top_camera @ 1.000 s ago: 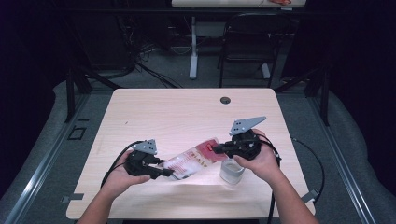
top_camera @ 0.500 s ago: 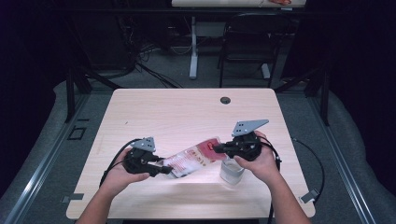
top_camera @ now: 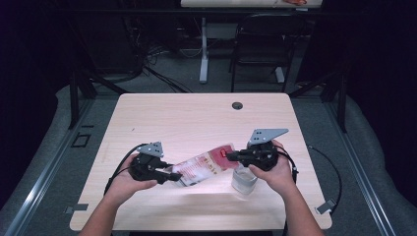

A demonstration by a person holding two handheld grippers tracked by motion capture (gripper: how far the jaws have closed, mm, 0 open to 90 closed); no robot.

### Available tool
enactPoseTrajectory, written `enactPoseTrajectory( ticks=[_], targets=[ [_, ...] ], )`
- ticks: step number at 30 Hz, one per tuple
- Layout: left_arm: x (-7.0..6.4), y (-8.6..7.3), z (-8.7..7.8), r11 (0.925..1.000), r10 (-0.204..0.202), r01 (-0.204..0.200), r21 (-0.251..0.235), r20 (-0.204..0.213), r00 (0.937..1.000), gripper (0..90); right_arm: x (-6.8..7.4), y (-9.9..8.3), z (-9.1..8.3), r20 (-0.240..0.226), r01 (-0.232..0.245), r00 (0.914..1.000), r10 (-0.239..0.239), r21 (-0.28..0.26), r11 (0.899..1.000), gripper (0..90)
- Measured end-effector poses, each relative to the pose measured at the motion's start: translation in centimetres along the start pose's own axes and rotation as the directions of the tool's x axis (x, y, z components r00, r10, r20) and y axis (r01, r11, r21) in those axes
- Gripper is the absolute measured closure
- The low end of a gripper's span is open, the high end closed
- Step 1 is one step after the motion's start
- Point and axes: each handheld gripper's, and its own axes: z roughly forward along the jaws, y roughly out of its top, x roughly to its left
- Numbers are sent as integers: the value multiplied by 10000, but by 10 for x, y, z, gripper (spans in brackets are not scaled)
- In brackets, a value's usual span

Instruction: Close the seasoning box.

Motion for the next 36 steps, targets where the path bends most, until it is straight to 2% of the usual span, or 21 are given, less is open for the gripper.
enactPoseTrajectory(
  ticks=[36],
  targets=[
    [-5, 24, -14, 9996, 120, -115, 264, -166, 9998, 653, 1, -4, -8, 261, -73, 9996, 75, -66, 10000, 890]
  ],
)
